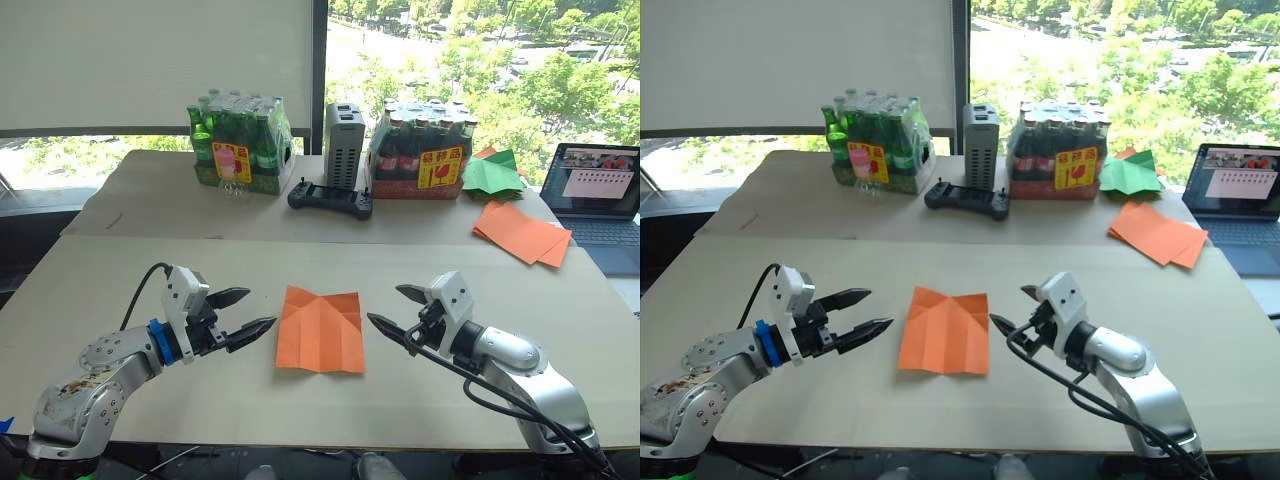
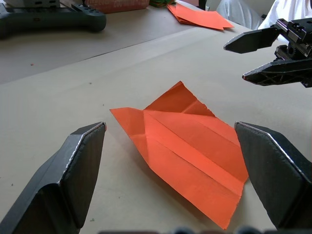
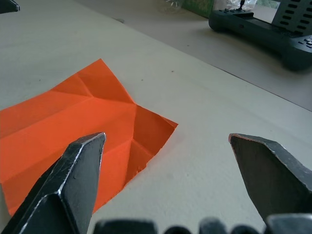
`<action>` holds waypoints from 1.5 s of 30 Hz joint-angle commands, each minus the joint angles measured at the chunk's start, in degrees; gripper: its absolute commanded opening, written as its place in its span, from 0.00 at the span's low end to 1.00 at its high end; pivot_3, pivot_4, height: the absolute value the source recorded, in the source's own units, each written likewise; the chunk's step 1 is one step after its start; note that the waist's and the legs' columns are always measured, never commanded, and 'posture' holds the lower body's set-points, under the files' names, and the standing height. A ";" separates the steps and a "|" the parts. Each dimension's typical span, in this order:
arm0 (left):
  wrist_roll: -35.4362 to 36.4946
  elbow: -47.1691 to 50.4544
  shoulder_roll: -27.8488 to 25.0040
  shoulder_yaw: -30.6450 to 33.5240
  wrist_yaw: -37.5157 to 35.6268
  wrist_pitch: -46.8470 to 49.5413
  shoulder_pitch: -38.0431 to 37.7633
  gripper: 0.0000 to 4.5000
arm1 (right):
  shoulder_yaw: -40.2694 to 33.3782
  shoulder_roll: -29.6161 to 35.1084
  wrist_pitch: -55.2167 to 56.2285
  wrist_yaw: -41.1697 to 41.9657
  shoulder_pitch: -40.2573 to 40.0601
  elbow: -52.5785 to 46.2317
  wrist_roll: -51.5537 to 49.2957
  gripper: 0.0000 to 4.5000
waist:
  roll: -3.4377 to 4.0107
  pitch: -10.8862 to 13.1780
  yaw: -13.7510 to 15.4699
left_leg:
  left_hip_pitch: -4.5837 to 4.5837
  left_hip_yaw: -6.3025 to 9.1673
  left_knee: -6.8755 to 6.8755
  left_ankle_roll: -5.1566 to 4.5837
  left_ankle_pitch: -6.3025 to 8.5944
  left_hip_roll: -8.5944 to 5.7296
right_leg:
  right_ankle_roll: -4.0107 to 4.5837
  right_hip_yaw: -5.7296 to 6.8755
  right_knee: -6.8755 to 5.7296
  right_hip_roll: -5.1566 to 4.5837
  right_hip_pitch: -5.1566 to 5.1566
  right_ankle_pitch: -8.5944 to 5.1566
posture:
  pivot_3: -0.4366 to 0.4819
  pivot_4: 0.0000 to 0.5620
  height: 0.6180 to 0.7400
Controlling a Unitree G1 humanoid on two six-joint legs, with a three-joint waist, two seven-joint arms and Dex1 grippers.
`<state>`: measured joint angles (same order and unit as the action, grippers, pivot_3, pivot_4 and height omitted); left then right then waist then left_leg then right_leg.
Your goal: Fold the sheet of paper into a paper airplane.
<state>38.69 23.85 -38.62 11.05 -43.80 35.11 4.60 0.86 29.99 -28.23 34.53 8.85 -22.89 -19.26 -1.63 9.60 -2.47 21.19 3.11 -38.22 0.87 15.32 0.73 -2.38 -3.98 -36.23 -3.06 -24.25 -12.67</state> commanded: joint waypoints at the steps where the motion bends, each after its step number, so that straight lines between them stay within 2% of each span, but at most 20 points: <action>1: 0.41 0.98 -0.43 0.76 -0.76 -0.67 -0.06 1.00 | -0.80 0.22 -0.30 -0.05 1.17 -1.33 -0.42 1.00 | 0.00 0.00 0.00 | 0.00 0.00 0.00 0.00 0.00 0.00 | 0.00 0.00 0.00 0.00 0.00 0.00 | 0.48 0.27 0.94; 7: -1.04 0.34 -0.60 -1.28 -2.56 -1.34 0.00 1.00 | -0.41 0.04 -0.12 -0.36 1.25 -1.06 -0.03 1.00 | 0.00 0.00 0.04 | 0.00 0.00 0.00 0.00 0.00 0.00 | 0.00 0.00 -0.01 0.00 0.00 0.00 | 0.48 0.27 0.94; 12: -6.84 -3.70 0.99 -8.68 -5.02 -5.92 5.15 0.67 | 0.01 -0.04 0.06 -0.55 1.26 -0.70 0.29 1.00 | 0.00 0.00 0.20 | 0.00 0.00 -0.01 0.00 0.00 -0.02 | 0.00 0.00 0.00 0.00 0.02 0.00 | 0.48 0.27 0.94; 16: -15.42 -10.89 2.56 -17.63 -6.47 -10.08 11.23 0.36 | 0.34 -0.07 0.16 -0.64 1.41 -0.29 0.65 1.00 | -0.01 -0.01 0.30 | 0.00 -0.01 -0.03 0.00 0.00 -0.05 | -0.01 0.00 0.01 -0.01 0.05 0.01 | 0.48 0.27 0.94; 21: -21.69 -18.13 3.99 -22.66 -8.13 -14.79 14.48 0.00 | 0.31 0.29 -0.49 -0.92 1.04 -0.42 1.32 1.00 | -0.01 -0.01 -0.10 | 0.01 0.00 -0.03 -0.01 0.01 -0.04 | -0.01 0.00 -0.02 0.00 0.00 0.01 | 0.48 0.27 0.94; 29: -29.45 -22.56 2.29 -27.22 -10.49 -18.24 13.35 0.00 | 0.62 1.39 -2.47 -0.37 0.31 -1.66 1.43 1.00 | 0.01 -0.02 0.09 | 0.00 0.01 -0.04 -0.01 0.00 -0.05 | -0.02 0.00 -0.04 -0.02 0.02 0.01 | 0.48 0.27 0.94; 33: -30.96 -23.35 2.34 -27.80 -10.89 -19.05 12.66 0.00 | 2.54 4.76 -5.23 0.91 0.91 -0.39 3.62 1.00 | 0.03 -0.06 0.06 | -0.03 0.00 -0.04 -0.01 0.00 -0.05 | -0.02 0.00 -0.06 -0.02 0.08 0.01 | 0.48 0.27 0.94; 39: -31.27 -23.12 2.97 -27.66 -11.29 -18.99 12.69 0.00 | 6.27 7.27 -3.46 2.70 1.74 2.84 7.61 0.60 | 0.05 -0.07 0.06 | -0.07 0.00 -0.06 -0.01 0.00 -0.05 | -0.02 0.00 -0.08 -0.01 0.10 0.01 | 0.48 0.27 0.94; 45: -31.16 -22.42 3.48 -27.63 -11.05 -18.35 12.79 0.00 | 10.06 7.70 -1.47 4.30 1.76 4.17 10.96 0.13 | 0.05 -0.09 0.08 | -0.06 0.01 -0.06 -0.02 0.00 -0.05 | -0.02 0.00 -0.08 -0.02 0.10 0.00 | 0.48 0.27 0.94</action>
<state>8.89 1.52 -35.42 -14.91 -54.22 15.35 18.26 10.82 37.38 -31.57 38.33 10.18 -17.93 -9.15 -1.58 9.51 -2.38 21.13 3.11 -38.29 0.85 15.32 0.68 -2.40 -3.98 -36.31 -3.08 -24.15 -12.66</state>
